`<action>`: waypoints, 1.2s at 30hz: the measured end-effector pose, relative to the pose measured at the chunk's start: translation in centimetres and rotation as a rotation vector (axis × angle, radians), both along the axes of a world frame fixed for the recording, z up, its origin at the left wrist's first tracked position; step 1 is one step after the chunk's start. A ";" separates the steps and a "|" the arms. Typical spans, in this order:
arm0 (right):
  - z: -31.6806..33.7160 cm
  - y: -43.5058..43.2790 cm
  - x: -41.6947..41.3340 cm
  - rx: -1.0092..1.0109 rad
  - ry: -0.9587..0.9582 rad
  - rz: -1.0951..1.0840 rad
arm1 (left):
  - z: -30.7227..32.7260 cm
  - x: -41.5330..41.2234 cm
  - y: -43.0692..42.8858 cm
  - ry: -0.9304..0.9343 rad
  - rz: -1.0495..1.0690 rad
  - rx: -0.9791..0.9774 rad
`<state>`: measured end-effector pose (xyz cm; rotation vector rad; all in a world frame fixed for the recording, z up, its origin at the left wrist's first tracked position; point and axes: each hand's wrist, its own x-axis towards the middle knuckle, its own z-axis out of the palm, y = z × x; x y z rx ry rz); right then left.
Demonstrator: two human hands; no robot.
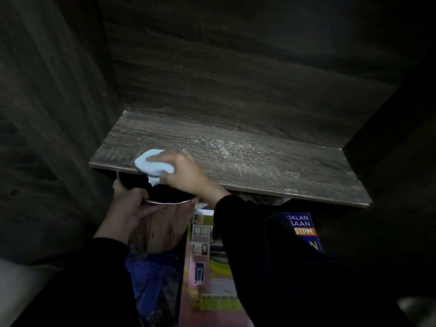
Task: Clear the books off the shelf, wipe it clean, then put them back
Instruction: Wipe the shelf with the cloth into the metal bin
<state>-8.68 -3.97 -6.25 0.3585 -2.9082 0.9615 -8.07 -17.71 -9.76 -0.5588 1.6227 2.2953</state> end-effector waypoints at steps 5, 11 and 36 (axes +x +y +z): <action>0.9 10.1 2.2 -0.211 0.106 -0.373 | 0.4 0.1 0.6 -0.019 0.013 -0.022; 1.9 26.6 6.9 0.163 0.087 -0.926 | 1.0 0.3 0.8 -0.036 0.004 -0.026; -0.4 18.7 -1.7 0.232 0.039 -0.643 | 1.4 0.4 0.7 -0.060 0.033 0.009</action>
